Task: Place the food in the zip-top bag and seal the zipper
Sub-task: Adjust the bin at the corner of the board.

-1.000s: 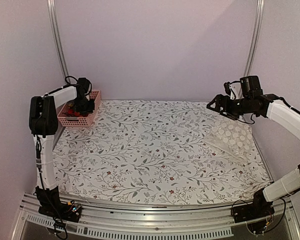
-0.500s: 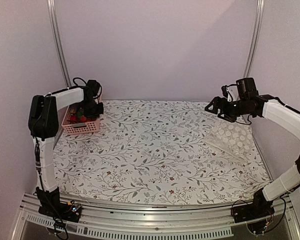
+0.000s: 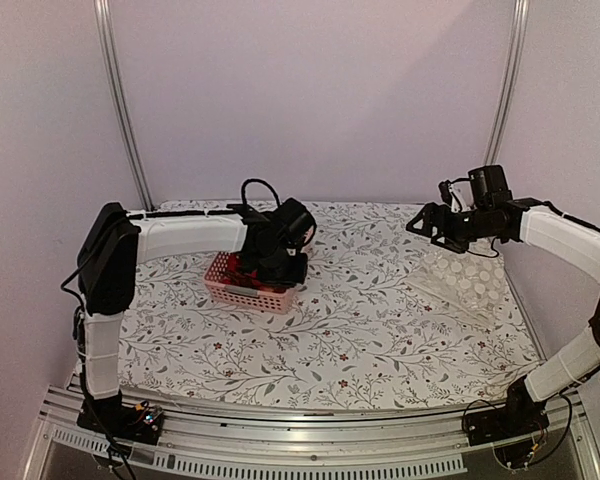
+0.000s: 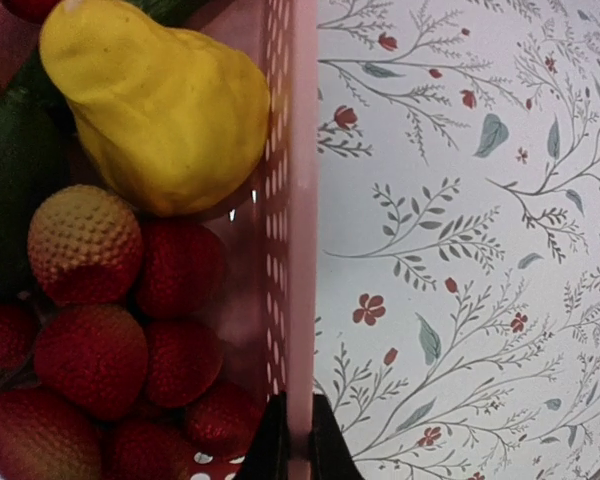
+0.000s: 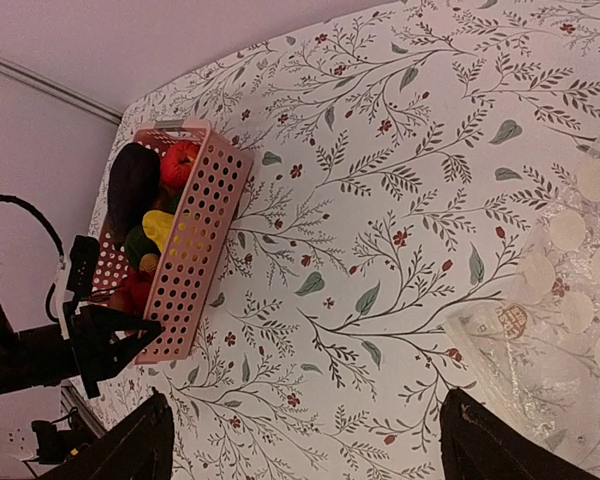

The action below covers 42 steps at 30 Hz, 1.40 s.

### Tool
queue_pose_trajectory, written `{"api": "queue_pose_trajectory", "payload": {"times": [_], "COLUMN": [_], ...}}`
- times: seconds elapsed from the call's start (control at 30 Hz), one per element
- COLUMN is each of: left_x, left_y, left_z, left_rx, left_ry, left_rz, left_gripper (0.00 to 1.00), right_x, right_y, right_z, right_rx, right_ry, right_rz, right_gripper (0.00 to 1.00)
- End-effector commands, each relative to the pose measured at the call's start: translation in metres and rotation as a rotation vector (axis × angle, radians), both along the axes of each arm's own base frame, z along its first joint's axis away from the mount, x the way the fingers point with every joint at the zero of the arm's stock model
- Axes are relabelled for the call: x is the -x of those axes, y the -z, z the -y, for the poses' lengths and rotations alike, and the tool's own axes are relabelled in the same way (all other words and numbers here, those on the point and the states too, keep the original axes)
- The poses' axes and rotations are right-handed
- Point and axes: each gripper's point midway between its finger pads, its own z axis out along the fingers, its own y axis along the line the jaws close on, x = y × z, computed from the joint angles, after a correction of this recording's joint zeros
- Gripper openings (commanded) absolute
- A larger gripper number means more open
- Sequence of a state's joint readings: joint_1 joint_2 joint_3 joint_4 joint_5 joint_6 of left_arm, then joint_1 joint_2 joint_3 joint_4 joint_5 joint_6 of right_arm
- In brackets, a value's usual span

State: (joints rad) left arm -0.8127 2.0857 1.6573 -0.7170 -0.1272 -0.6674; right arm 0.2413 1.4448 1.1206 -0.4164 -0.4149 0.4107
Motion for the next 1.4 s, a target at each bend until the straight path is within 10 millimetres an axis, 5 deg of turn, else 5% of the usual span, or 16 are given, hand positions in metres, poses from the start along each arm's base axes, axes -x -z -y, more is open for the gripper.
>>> {"api": "queue_pose_trajectory", "payload": {"times": [0.0, 0.13, 0.3, 0.4, 0.47, 0.63, 0.77, 1.13, 1.3, 1.37], "left_x": [0.021, 0.01, 0.0, -0.007, -0.012, -0.024, -0.034, -0.042, -0.047, -0.047], "left_y": [0.011, -0.01, -0.093, -0.126, -0.128, -0.094, -0.059, -0.005, 0.003, 0.004], "left_z": [0.023, 0.042, 0.061, 0.031, -0.003, -0.113, -0.168, -0.17, -0.173, -0.176], "left_rx": [0.063, 0.117, 0.232, 0.152, 0.093, 0.002, -0.025, -0.024, -0.048, -0.062], "left_ry": [-0.022, 0.032, 0.148, 0.131, 0.09, -0.1, -0.158, -0.086, -0.109, -0.116], "left_rz": [-0.068, -0.019, 0.165, 0.263, 0.261, 0.16, 0.055, -0.07, -0.074, -0.071], "left_gripper": [0.01, 0.41, 0.52, 0.59, 0.6, 0.6, 0.55, 0.49, 0.32, 0.23], "right_x": [0.003, 0.008, 0.016, 0.02, 0.024, 0.035, 0.039, 0.041, 0.039, 0.037], "right_y": [0.013, 0.02, 0.032, 0.046, 0.065, 0.083, 0.09, 0.116, 0.121, 0.123], "right_z": [-0.001, 0.0, 0.01, 0.033, 0.043, 0.044, 0.052, 0.064, 0.072, 0.073], "right_rx": [-0.013, -0.009, 0.066, 0.286, 0.383, 0.547, 0.651, 0.747, 0.795, 0.81], "right_ry": [-0.009, -0.01, 0.0, 0.049, 0.041, -0.036, -0.077, -0.107, -0.098, -0.102], "right_rz": [-0.034, -0.054, -0.076, -0.108, -0.184, -0.232, -0.266, -0.326, -0.306, -0.311], "right_gripper": [0.9, 0.9, 0.85, 0.75, 0.71, 0.69, 0.69, 0.7, 0.68, 0.59]}}
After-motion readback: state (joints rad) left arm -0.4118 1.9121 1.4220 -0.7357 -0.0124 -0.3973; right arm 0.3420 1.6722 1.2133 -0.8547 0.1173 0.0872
